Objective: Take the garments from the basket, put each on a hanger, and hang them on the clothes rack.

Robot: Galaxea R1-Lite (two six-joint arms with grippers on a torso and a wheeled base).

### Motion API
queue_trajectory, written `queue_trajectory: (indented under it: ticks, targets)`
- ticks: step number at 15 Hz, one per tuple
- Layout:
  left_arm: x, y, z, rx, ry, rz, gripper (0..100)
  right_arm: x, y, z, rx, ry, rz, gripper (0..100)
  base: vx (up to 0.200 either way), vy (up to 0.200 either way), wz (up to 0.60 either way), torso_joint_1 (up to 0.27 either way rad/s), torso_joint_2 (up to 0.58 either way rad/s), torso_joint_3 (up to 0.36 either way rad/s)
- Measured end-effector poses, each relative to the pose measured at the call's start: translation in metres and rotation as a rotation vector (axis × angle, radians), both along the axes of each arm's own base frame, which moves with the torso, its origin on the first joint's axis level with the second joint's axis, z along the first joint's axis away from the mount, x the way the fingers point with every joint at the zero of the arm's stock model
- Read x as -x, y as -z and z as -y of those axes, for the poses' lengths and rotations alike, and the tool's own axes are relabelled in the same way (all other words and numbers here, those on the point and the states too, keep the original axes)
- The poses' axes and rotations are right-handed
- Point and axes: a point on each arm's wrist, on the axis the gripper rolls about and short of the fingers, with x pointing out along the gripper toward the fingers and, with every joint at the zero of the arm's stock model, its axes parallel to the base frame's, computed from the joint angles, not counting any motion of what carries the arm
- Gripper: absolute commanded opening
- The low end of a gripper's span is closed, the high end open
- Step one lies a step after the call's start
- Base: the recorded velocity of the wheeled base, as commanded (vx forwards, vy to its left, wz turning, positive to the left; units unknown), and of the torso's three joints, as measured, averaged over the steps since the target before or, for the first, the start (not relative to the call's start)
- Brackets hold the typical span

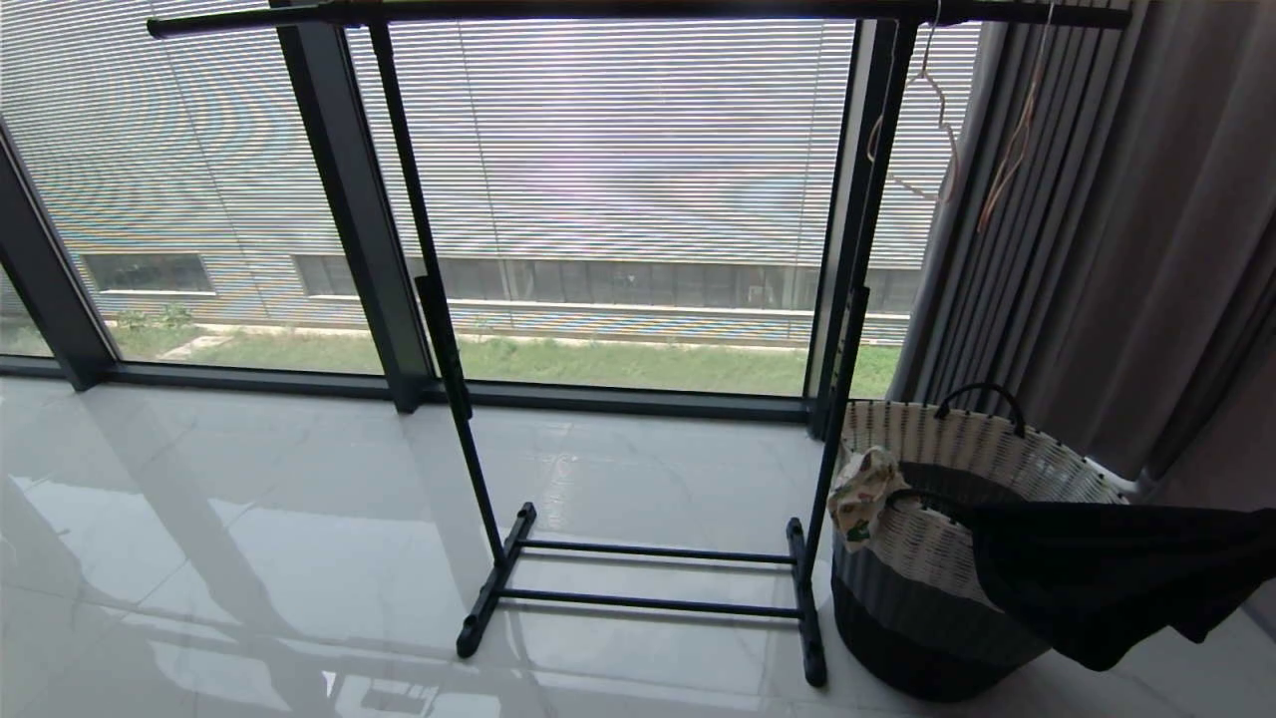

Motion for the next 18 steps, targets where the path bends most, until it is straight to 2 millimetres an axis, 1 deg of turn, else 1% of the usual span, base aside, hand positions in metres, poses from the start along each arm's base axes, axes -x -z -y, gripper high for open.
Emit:
queue_trajectory:
  ticks: [2,4,5,6,7,9,10,11,13,14,15,16,17,18]
  targets:
    - [0.000,0.000,0.000,-0.036,0.002,-0.001,100,0.000,-0.006,-0.007,-0.059,-0.072,0.014,0,0.000,0.000,0.00,0.000,0.00,0.000]
    - [0.000,-0.003,0.000,-0.027,0.016,0.024,100,0.000,-0.013,-0.013,-0.116,-0.170,0.023,0,0.000,0.000,0.00,0.000,0.00,0.000]
    - [0.001,-0.012,0.000,-0.017,0.031,0.057,100,0.000,-0.015,-0.015,-0.132,-0.207,0.023,0,0.000,0.000,0.00,0.000,0.00,0.000]
    - [0.002,-0.024,0.000,0.005,0.051,0.076,100,-0.002,-0.016,-0.017,-0.144,-0.239,0.021,0,0.000,0.000,0.00,0.000,0.00,0.000]
    - [0.002,-0.043,0.000,0.030,0.074,0.098,100,-0.004,-0.016,-0.020,-0.168,-0.289,0.011,0,0.000,0.000,0.00,0.000,0.00,0.000]
    - [-0.008,-0.082,0.000,0.060,0.130,0.091,100,-0.010,-0.018,-0.025,-0.211,-0.370,-0.005,0,0.000,0.000,0.00,0.000,0.00,0.000]
    - [-0.016,-0.101,0.001,0.071,0.169,0.075,100,-0.014,-0.019,-0.026,-0.224,-0.393,-0.008,0,0.000,0.000,0.00,0.000,0.00,0.000]
    - [-0.030,-0.121,0.003,0.080,0.224,0.058,100,-0.019,-0.022,-0.029,-0.246,-0.427,-0.007,0,0.000,0.000,0.00,0.000,0.00,0.000]
    - [-0.063,-0.153,0.014,0.088,0.343,0.011,100,-0.031,-0.028,-0.033,-0.278,-0.467,0.006,0,0.000,0.000,0.00,0.000,0.00,0.000]
    - [-0.084,-0.166,0.025,0.088,0.413,-0.026,100,-0.040,-0.030,-0.036,-0.292,-0.477,0.017,0,0.000,0.000,0.00,0.000,0.00,0.000]
    - [-0.103,-0.172,0.039,0.094,0.482,-0.075,100,-0.049,-0.033,-0.040,-0.305,-0.485,0.040,0,0.000,0.000,0.00,0.000,0.00,0.000]
    - [-0.121,-0.176,0.057,0.107,0.560,-0.129,100,-0.059,-0.034,-0.044,-0.319,-0.492,0.062,0,0.000,0.000,0.00,0.000,0.00,0.000]
    - [-0.136,-0.176,0.081,0.129,0.645,-0.199,100,-0.066,-0.033,-0.049,-0.332,-0.502,0.055,0,0.000,0.000,0.00,0.000,0.00,0.000]
    - [-0.147,-0.174,0.105,0.150,0.716,-0.266,100,-0.072,-0.032,-0.055,-0.347,-0.515,0.042,0,0.000,0.000,0.00,0.000,0.00,0.000]
